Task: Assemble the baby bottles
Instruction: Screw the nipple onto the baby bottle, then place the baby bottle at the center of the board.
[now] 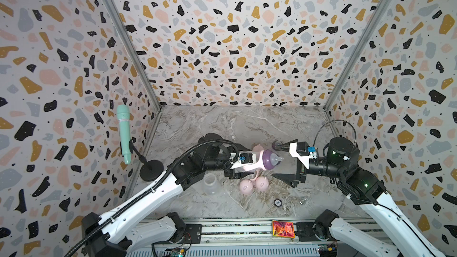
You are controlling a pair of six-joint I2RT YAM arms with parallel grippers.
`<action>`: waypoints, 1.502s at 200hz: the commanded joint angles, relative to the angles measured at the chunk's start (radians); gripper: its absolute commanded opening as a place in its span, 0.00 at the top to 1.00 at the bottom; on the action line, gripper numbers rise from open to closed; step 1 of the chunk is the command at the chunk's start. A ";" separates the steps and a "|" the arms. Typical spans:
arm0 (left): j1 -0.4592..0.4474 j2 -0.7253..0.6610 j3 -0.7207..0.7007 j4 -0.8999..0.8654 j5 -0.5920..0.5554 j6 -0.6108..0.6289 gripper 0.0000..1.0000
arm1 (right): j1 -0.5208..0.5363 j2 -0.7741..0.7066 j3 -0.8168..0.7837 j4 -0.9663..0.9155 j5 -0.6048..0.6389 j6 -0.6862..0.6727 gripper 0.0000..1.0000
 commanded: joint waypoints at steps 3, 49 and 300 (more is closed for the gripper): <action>0.004 -0.001 0.027 -0.028 0.148 0.011 1.00 | 0.030 0.017 -0.012 0.016 0.040 -0.049 0.01; 0.003 0.003 0.019 -0.024 0.180 0.025 1.00 | 0.060 0.038 -0.010 0.061 -0.007 -0.026 0.07; 0.049 -0.369 -0.310 0.368 -0.891 -0.598 0.00 | -0.086 0.526 0.388 -0.183 0.440 0.085 1.00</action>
